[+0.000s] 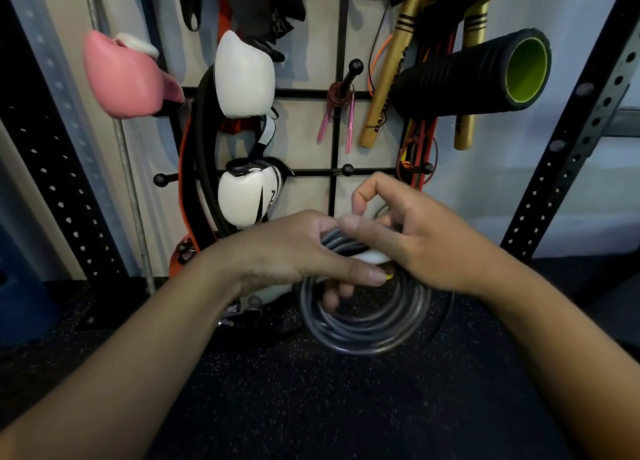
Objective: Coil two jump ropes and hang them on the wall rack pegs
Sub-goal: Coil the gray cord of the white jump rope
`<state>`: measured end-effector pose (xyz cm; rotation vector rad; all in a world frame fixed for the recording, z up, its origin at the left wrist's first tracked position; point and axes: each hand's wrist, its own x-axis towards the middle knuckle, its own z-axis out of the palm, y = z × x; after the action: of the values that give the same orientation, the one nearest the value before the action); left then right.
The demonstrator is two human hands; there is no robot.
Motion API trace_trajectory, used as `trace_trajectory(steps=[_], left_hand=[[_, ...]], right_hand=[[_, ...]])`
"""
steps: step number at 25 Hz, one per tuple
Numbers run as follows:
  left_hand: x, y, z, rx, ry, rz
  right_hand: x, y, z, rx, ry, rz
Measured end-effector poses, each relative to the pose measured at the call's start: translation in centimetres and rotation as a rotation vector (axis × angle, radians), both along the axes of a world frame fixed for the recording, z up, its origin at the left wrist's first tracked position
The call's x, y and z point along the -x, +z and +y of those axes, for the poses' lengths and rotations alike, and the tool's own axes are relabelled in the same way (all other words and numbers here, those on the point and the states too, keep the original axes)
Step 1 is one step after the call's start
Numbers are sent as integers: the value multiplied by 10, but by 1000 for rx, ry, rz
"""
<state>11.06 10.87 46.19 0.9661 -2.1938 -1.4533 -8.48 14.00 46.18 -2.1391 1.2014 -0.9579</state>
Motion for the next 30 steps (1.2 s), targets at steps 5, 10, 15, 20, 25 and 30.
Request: trace_trajectory(steps=[5, 10, 15, 20, 25, 30], left_hand=[[6, -4, -6, 61, 74, 165], [8, -11, -11, 177, 131, 231], [16, -9, -12, -227, 329, 978], [41, -22, -4, -374, 575, 1183], [42, -32, 4, -132, 955, 997], [47, -42, 10, -46, 855, 978]], right_hand=[[5, 5, -4, 44, -142, -212], [8, 5, 1, 57, -191, -184], [26, -14, -10, -70, -312, -458], [-19, -40, -4, -391, 29, -682], [-51, -47, 7, -212, -120, -665], [-51, -38, 13, -223, -279, -840]])
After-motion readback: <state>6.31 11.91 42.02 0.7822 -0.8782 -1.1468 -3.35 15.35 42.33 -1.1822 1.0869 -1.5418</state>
